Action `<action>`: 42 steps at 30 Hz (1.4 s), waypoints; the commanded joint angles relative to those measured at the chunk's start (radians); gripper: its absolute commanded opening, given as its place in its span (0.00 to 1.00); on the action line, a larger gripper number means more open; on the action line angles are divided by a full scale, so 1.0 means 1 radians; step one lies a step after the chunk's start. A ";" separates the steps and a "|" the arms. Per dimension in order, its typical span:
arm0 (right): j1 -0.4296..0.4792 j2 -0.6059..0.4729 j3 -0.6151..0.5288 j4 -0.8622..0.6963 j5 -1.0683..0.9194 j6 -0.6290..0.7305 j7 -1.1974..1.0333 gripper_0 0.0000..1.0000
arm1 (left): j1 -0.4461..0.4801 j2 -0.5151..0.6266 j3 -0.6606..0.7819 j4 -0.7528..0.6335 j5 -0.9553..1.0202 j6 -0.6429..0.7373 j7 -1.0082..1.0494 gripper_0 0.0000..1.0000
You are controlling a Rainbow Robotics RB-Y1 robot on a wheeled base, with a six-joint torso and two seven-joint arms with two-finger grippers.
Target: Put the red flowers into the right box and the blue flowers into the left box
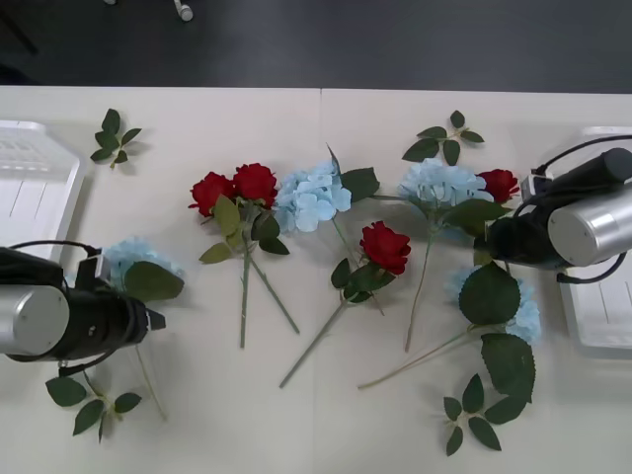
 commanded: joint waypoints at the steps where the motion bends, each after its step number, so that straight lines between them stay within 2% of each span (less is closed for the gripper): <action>1: -0.015 -0.002 -0.006 0.019 0.004 -0.006 -0.030 1.00 | -0.012 0.006 -0.012 0.034 -0.009 -0.044 0.009 1.00; 8: -0.013 0.023 -0.004 0.054 -0.002 -0.009 -0.023 1.00 | -0.005 0.005 -0.018 0.056 -0.011 -0.054 -0.006 1.00; 10: -0.013 0.029 -0.004 0.056 -0.002 -0.013 -0.023 1.00 | -0.002 0.006 -0.018 0.056 -0.011 -0.054 -0.009 0.72; 12: -0.013 0.033 -0.004 0.059 -0.002 -0.015 -0.021 1.00 | 0.002 0.006 -0.017 0.056 -0.009 -0.054 -0.026 0.22; 13: -0.013 0.035 -0.004 0.059 -0.004 -0.015 -0.021 1.00 | 0.005 0.006 -0.017 0.056 -0.008 -0.054 -0.033 0.18; 14: -0.013 0.038 -0.004 0.061 -0.007 -0.015 -0.021 1.00 | 0.007 0.006 -0.017 0.056 -0.006 -0.052 -0.049 0.09; 16: -0.015 0.041 -0.003 0.061 -0.013 -0.015 -0.019 1.00 | 0.008 0.006 -0.012 0.056 0.000 -0.052 -0.058 0.00; 25: -0.015 0.060 0.025 0.087 -0.011 -0.035 -0.015 1.00 | 0.010 0.006 0.008 0.045 0.028 -0.052 -0.063 0.00; 31: -0.013 0.064 0.062 0.093 0.032 -0.046 -0.026 1.00 | 0.048 0.014 0.058 -0.055 0.060 -0.025 -0.066 0.00; 32: -0.013 0.067 0.063 0.097 0.033 -0.044 -0.026 0.86 | 0.057 0.012 0.077 -0.090 0.068 -0.009 -0.066 0.00; 33: -0.013 0.070 0.063 0.096 0.038 -0.043 -0.024 0.44 | 0.070 0.014 0.095 -0.125 0.078 0.006 -0.066 0.00; 34: -0.013 0.072 0.063 0.096 0.041 -0.041 -0.023 0.25 | 0.073 0.012 0.107 -0.144 0.083 0.017 -0.066 0.00; 35: -0.013 0.073 0.066 0.099 0.052 -0.038 -0.019 0.00 | 0.084 0.014 0.135 -0.188 0.095 0.044 -0.066 0.00; 42: -0.013 0.078 0.079 0.105 0.079 -0.037 -0.021 0.00 | 0.094 0.029 0.291 -0.371 0.163 0.176 -0.073 0.00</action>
